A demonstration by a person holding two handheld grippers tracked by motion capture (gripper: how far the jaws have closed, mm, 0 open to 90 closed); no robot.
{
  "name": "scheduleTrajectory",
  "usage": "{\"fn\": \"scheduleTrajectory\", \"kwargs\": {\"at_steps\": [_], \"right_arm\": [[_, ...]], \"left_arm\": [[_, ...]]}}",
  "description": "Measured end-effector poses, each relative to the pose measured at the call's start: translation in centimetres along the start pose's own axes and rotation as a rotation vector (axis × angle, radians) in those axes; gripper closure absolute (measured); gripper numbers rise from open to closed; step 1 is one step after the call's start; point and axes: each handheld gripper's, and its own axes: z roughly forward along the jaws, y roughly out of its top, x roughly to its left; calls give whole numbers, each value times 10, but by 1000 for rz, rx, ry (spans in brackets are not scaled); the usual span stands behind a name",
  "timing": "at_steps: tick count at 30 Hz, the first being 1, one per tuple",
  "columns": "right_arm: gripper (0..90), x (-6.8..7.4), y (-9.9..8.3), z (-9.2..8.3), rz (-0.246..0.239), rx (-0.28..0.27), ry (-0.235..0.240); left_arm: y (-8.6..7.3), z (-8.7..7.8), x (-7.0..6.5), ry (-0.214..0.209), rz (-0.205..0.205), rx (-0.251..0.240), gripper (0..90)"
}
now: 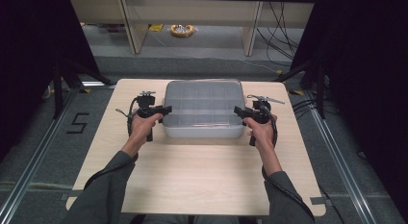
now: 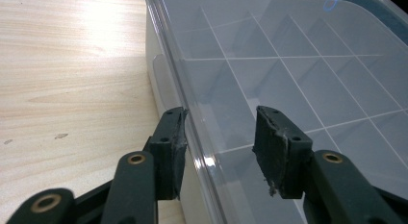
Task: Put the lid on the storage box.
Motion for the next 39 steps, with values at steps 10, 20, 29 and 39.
{"fn": "scheduleTrajectory", "kwargs": {"at_steps": [10,20,29,39], "right_arm": [[467,-6,1,-7,-14,19,-31],[459,-4,-1,-23,5,11,5],[452,-1,-5,-32,10,9,32],[414,-1,-11,-42,-15,-10,61]], "left_arm": [[-1,0,3,-15,-29,8,537],[-3,-14,-1,-61,-44,-14,488],[-5,-29,0,-91,-42,-17,473],[-17,-47,-1,-130,-24,-19,457]]}}
